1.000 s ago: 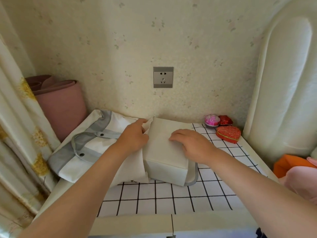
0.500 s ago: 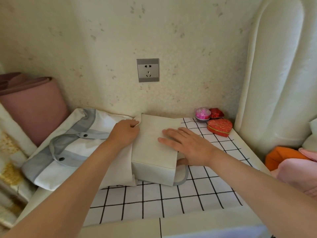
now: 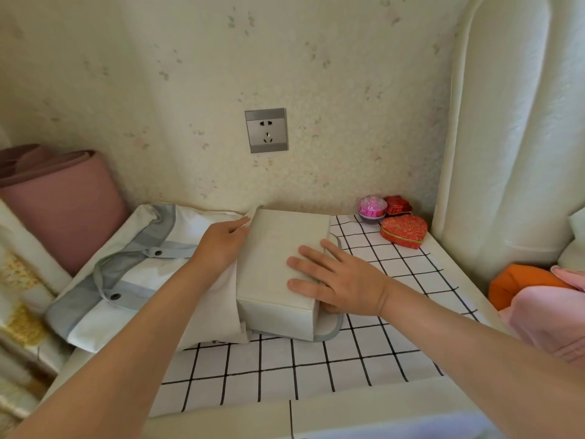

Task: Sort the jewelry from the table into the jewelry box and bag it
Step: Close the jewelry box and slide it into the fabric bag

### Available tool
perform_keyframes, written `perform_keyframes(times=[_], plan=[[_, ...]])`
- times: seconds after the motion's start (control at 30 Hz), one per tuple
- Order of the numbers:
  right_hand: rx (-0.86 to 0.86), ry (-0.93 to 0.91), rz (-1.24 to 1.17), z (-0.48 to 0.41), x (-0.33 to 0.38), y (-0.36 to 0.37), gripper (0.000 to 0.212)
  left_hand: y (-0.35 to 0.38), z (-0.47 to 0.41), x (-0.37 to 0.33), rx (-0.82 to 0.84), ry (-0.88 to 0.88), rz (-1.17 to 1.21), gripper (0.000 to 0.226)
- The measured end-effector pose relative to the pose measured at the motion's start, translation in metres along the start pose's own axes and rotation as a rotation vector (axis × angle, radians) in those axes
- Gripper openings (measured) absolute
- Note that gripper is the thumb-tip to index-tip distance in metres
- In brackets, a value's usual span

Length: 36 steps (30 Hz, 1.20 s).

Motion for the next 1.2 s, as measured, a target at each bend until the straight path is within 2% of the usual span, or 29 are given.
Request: perform_keyframes(times=[0.1, 0.2, 0.33, 0.37, 0.47, 0.5, 0.6, 0.67, 0.77, 0.83, 0.9, 1.03, 1.2], plan=[[-0.042, -0.03, 0.013, -0.009, 0.009, -0.007, 0.048, -0.002, 0.006, -0.02, 0.012, 0.07, 0.004, 0.036], [-0.113, -0.042, 0.033, -0.022, 0.013, -0.018, 0.041, 0.009, 0.012, -0.032, 0.043, 0.137, -0.104, 0.036], [-0.07, -0.018, -0.019, -0.036, 0.013, -0.006, 0.043, 0.026, 0.015, -0.015, 0.138, 0.08, -0.227, 0.036], [-0.056, -0.015, -0.038, -0.038, 0.013, -0.002, 0.046, 0.026, 0.015, -0.01, 0.147, 0.066, -0.236, 0.037], [-0.029, 0.038, -0.172, -0.038, 0.005, 0.004, 0.082, 0.026, 0.016, -0.007, 0.174, 0.058, -0.233, 0.037], [-0.016, 0.076, -0.225, -0.037, 0.001, 0.004, 0.088, 0.028, 0.017, -0.006, 0.188, 0.059, -0.245, 0.039], [0.031, 0.263, -0.357, -0.026, -0.015, 0.009, 0.094, 0.031, 0.023, 0.004, 0.244, 0.038, -0.317, 0.056], [0.009, 0.477, -0.488, -0.012, -0.028, 0.013, 0.094, 0.028, 0.027, 0.012, 0.249, 0.016, -0.375, 0.066], [-0.061, 0.875, -0.782, 0.004, -0.041, 0.023, 0.076, 0.015, 0.036, 0.017, 0.179, 0.031, -0.448, 0.066], [-0.029, 1.107, -0.956, 0.005, -0.033, 0.031, 0.057, 0.008, 0.043, 0.022, 0.146, 0.052, -0.503, 0.064], [0.0, 1.286, -1.058, 0.004, -0.018, 0.034, 0.05, 0.004, 0.049, 0.029, 0.138, 0.073, -0.55, 0.061], [-0.061, 1.435, -1.195, -0.002, 0.0, 0.032, 0.056, 0.006, 0.058, 0.041, 0.137, 0.094, -0.547, 0.052], [-0.331, 1.645, -1.405, -0.012, 0.013, 0.036, 0.079, 0.005, 0.067, 0.039, 0.112, 0.15, -0.454, 0.046]])
Point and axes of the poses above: each hand's wrist, its own z-axis away from the middle knuckle, its own y-axis out of the palm, x = y × z, the point moved 10 cm from there along -z, towards the middle knuckle, and after that the axes turned 14 degrees about -y, right-handed, at the moved point
